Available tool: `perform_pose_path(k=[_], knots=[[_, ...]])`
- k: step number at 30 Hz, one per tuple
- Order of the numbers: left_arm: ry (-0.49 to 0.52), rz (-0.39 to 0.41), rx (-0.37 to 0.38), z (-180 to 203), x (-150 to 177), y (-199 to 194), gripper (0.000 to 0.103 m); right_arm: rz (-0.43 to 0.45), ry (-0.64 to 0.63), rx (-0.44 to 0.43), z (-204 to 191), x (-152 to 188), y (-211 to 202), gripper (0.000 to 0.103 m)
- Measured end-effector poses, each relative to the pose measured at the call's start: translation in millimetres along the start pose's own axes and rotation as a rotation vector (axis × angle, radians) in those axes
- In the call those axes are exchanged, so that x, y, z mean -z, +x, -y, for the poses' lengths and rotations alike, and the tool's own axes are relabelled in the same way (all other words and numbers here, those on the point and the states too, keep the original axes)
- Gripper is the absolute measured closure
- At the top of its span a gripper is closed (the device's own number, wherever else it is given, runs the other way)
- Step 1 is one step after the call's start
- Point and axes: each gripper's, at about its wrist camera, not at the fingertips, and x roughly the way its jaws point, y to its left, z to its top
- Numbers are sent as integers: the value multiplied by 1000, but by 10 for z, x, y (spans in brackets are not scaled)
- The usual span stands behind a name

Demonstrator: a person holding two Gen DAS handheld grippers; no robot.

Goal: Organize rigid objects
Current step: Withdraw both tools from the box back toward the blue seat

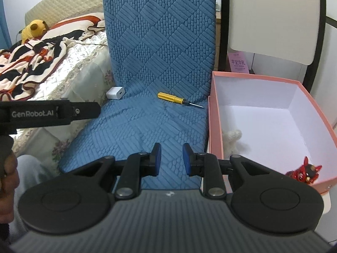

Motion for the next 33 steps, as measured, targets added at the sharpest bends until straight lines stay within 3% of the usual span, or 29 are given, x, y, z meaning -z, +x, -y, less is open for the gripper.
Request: perform_pose_path(k=[14, 26, 30, 33], knots=[[-87, 61, -65, -529, -114, 794, 32, -37, -22, 56, -133, -208, 728, 78], [-84, -12, -114, -872, -245, 1535, 31, -30, -53, 58, -60, -397, 1343, 77], [-71, -85, -93, -963, -280, 1806, 31, -8, -62, 29, -81, -503, 1468, 58], [-71, -103, -101, -1001, -325, 1946, 31, -14, -64, 15, -72, -594, 1610, 51]])
